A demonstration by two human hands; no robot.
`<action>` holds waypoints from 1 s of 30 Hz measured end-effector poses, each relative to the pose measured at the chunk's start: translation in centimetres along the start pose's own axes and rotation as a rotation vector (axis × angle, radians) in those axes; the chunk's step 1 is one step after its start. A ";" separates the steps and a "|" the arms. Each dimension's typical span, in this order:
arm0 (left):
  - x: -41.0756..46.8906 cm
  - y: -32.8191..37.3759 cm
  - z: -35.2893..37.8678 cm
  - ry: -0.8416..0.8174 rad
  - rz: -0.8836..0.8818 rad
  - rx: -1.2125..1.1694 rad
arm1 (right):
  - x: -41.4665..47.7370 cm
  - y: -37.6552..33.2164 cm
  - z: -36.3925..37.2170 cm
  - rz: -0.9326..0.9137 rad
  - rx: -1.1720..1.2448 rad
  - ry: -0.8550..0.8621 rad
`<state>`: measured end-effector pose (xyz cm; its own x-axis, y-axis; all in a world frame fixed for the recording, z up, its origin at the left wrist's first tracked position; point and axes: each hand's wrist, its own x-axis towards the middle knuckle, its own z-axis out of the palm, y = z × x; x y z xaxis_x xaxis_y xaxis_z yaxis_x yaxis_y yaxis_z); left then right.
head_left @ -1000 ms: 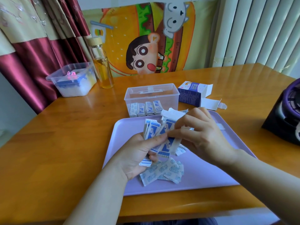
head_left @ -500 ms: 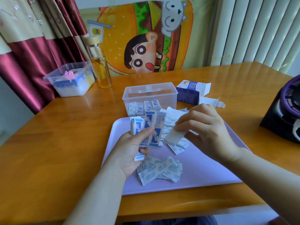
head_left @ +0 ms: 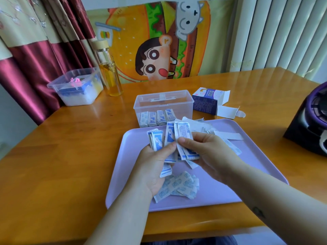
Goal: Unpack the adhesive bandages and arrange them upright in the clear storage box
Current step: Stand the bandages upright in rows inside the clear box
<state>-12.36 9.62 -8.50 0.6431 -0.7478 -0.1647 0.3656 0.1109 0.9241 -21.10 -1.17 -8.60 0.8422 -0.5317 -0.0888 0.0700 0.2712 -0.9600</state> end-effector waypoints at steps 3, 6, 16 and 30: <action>0.0 -0.3 0.0 -0.042 0.014 0.046 | 0.2 0.5 0.4 0.052 -0.004 -0.010; -0.2 -0.3 -0.1 -0.126 -0.013 0.101 | 0.5 0.4 0.6 0.083 0.028 0.016; -0.3 0.4 0.4 -0.095 -0.295 -0.443 | -0.2 -0.8 0.8 0.036 -0.129 -0.060; -0.5 0.7 1.4 0.071 -0.366 -0.762 | 1.5 -2.3 -6.0 -0.366 -1.132 0.432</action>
<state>-13.35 9.20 -7.31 0.4274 -0.7822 -0.4532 0.8960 0.2999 0.3274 -23.15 -7.40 -8.10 0.6124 -0.7061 0.3554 -0.4136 -0.6693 -0.6172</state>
